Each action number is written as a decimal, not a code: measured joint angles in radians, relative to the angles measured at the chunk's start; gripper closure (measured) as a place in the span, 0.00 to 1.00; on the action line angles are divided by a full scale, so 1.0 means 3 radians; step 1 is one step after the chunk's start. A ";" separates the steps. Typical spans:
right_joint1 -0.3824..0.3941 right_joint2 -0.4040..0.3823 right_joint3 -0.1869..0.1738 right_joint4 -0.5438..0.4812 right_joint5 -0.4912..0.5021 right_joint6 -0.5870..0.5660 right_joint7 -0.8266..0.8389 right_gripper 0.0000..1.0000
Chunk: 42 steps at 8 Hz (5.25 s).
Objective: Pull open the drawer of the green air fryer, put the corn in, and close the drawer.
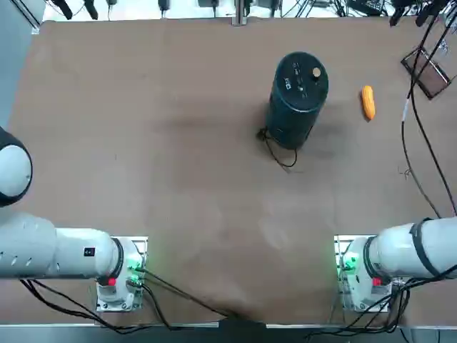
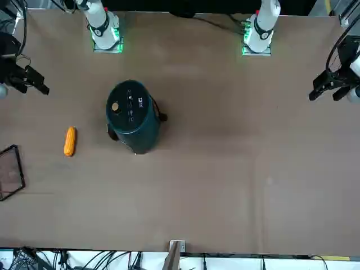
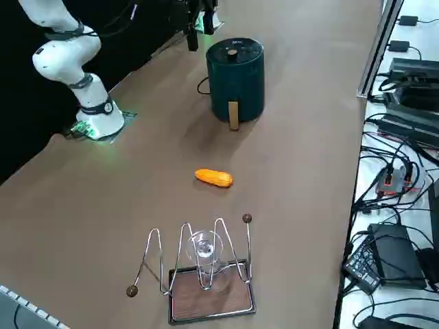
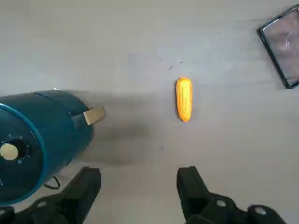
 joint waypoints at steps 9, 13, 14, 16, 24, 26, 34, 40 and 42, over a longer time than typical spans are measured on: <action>-0.0197 0.0748 -0.0064 -0.0317 -0.0304 0.0901 -0.0001 0.00; -0.0194 0.0992 -0.0030 -0.0577 -0.0171 0.1284 -0.0001 0.00; -0.0184 0.1015 -0.0013 -0.0580 0.0076 0.1285 -0.0001 0.00; -0.0165 0.1077 -0.0010 -0.0586 0.0417 0.1284 0.0008 0.00; -0.0079 0.1348 -0.0007 -0.0596 0.0768 0.1401 0.2912 0.02; -0.0003 0.1383 -0.0004 -0.0608 0.0811 0.1406 0.3637 0.03; 0.0384 0.1080 0.0006 -0.1194 0.1217 0.1604 0.4093 0.00; 0.0556 0.1004 0.0006 -0.1466 0.1302 0.2007 0.4097 0.03; 0.0594 0.1023 0.0007 -0.1496 0.1320 0.2093 0.4101 0.12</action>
